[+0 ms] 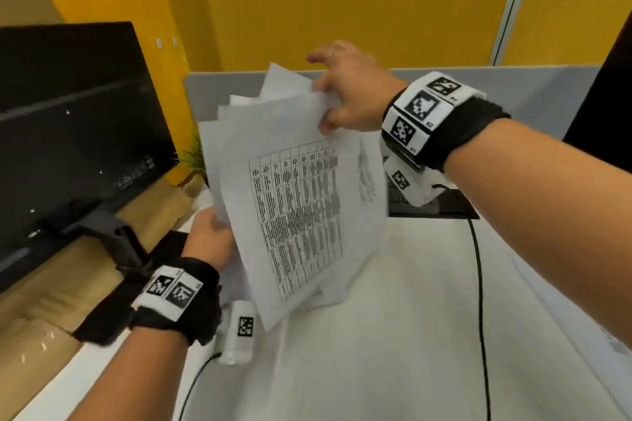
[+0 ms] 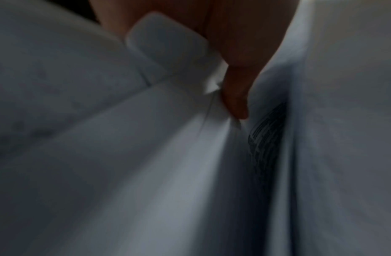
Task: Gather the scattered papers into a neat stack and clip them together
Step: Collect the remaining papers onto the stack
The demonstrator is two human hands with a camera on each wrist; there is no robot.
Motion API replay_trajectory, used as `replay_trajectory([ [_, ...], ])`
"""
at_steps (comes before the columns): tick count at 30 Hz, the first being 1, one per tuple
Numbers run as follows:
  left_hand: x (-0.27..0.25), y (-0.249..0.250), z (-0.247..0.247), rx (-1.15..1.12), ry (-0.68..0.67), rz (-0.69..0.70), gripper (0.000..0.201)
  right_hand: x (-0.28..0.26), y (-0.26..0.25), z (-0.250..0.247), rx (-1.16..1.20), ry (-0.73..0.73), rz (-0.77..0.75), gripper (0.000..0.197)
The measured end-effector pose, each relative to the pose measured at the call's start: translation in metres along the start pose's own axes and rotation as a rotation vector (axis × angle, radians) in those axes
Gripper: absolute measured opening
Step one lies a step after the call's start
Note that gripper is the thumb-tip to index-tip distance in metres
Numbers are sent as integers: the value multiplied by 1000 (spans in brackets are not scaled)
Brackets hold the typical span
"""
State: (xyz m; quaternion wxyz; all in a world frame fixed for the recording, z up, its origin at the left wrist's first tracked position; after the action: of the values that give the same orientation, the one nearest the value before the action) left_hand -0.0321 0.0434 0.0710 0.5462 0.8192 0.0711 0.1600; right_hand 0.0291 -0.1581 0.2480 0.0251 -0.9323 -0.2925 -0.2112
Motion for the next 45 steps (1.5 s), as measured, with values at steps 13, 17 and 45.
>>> replay_trajectory([
  [13,-17,23,62,-399,-271,-1,78,-32,36,9,101,-146,137,28],
  [17,0,25,61,-467,-37,20,37,-35,24,-22,282,75,107,61],
  [45,-28,42,106,-544,31,205,40,-166,37,123,1109,582,714,65],
])
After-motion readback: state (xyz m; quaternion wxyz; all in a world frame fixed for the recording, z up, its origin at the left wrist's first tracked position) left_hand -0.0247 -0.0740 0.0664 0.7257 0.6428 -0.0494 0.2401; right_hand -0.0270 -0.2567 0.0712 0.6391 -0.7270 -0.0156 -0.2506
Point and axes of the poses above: each hand's wrist, its own x-axis towards the middle knuckle, its own z-axis out of the palm, y = z × x, the point moved 5 cm from there along x, towards the middle knuckle, and after that the axes turned 2 degrees about y, right-handed, at the moved point
